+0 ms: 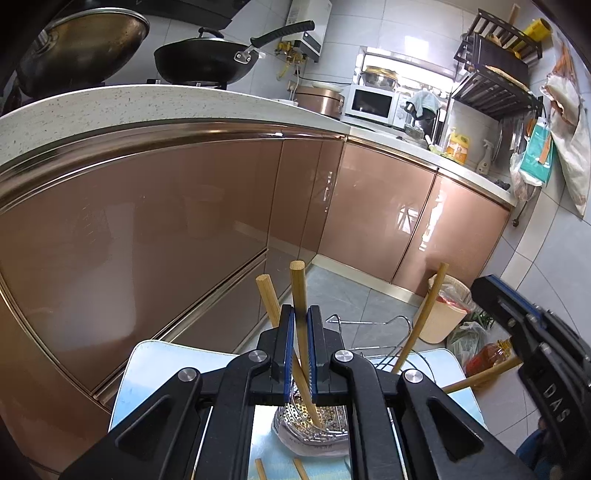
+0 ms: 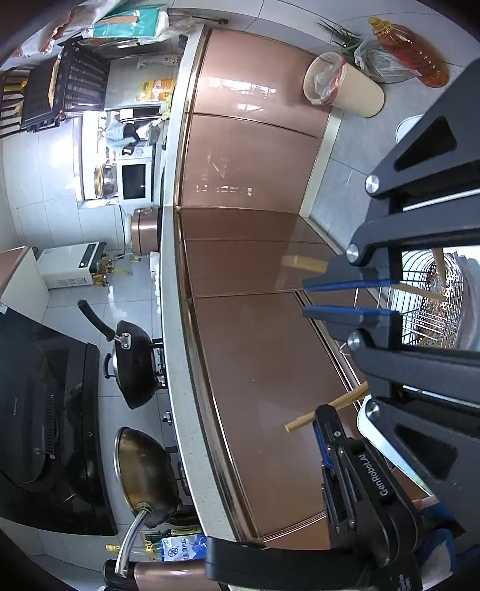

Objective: Organize utensils
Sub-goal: 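Open both tools to drop the chopsticks into the wire holder, then withdraw both tools and lower them toward the remaining bamboo chopsticks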

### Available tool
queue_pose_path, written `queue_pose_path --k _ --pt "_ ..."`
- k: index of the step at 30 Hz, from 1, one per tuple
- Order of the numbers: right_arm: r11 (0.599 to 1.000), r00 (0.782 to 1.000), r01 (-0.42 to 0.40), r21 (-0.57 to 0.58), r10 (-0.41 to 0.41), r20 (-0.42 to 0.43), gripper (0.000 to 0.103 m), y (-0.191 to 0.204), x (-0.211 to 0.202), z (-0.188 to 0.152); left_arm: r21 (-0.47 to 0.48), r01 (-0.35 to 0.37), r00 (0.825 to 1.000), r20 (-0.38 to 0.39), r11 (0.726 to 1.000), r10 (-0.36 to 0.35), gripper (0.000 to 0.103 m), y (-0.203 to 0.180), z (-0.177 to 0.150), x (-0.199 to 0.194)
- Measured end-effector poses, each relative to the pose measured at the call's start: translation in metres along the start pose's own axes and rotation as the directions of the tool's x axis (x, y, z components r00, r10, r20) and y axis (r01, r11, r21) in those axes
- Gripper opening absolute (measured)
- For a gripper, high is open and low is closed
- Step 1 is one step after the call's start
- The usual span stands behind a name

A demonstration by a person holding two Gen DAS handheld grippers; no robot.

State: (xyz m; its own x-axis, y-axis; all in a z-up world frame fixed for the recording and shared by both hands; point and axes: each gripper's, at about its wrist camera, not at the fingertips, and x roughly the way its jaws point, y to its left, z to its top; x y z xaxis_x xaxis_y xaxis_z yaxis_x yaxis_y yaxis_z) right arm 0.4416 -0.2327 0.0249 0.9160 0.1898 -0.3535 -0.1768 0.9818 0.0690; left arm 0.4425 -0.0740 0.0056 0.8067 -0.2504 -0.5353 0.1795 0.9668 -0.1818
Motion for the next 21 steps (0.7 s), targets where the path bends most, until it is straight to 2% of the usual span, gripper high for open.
queue_pose_path --k 3,5,6,13,21 --pt "1.000 1.000 0.005 -0.001 -0.005 0.003 0.008 -0.001 -0.009 0.002 -0.001 -0.003 1.000 0.003 1.000 0.003 0.019 -0.002 0.000 -0.006" --pt "1.000 1.000 0.007 0.002 -0.007 0.007 0.008 -0.001 -0.016 0.003 -0.008 -0.007 1.000 0.012 1.000 0.007 0.038 -0.002 0.000 -0.013" --pt "1.000 1.000 0.008 0.004 -0.009 0.010 0.010 -0.002 -0.021 0.004 -0.009 -0.010 1.000 0.019 1.000 0.010 0.041 -0.002 0.001 -0.017" --pt "1.000 0.999 0.023 0.010 -0.024 0.026 0.019 -0.001 -0.063 0.010 0.008 -0.013 0.999 0.051 1.000 0.012 0.050 -0.002 0.005 -0.058" --pt "0.999 0.999 0.028 0.019 -0.028 0.020 0.020 0.003 -0.123 0.007 0.013 -0.031 0.998 0.061 0.999 0.030 0.051 0.009 0.001 -0.121"
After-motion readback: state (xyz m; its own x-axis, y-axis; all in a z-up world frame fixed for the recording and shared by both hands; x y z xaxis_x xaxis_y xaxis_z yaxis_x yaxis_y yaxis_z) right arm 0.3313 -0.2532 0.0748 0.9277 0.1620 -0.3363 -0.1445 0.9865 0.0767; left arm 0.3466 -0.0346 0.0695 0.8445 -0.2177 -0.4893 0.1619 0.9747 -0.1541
